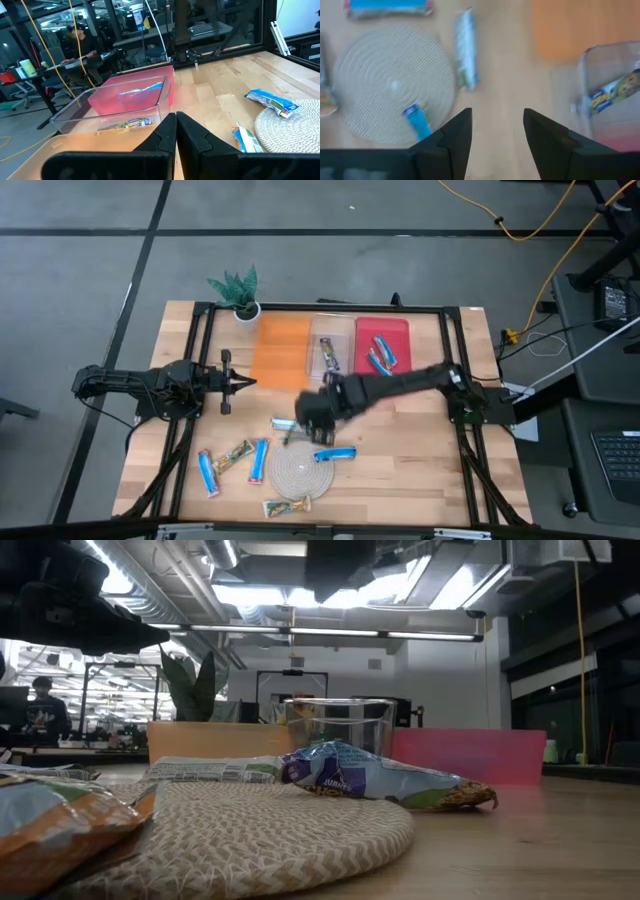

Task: Pick and place Granola Bars by type
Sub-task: Put the blue granola bar into the transparent bin

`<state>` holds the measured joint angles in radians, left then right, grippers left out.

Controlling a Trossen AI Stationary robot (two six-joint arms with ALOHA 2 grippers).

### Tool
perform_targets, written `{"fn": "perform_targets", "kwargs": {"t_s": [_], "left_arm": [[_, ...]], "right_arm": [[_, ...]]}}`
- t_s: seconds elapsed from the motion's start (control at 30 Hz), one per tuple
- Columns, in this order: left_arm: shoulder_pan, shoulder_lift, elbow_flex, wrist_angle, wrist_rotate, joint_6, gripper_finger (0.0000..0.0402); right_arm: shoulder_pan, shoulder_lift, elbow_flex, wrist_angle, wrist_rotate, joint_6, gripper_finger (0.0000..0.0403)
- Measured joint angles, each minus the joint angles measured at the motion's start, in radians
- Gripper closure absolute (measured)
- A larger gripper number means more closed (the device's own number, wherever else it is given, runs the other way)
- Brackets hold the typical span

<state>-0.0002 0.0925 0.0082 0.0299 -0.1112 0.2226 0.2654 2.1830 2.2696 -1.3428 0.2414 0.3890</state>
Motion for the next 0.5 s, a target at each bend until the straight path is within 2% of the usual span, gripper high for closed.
{"fn": "perform_targets", "kwargs": {"t_s": [0.27,0.5], "left_arm": [[0.0,0.0,0.0,0.0,0.0,0.0,0.0398],[0.0,0.0,0.0,0.0,0.0,0.0,0.0398]], "right_arm": [[0.175,0.0,0.0,-0.026,0.085,0.107,0.0222],[0.241,0.0,-0.001,-0.032,0.124,0.158,0.0222]]}}
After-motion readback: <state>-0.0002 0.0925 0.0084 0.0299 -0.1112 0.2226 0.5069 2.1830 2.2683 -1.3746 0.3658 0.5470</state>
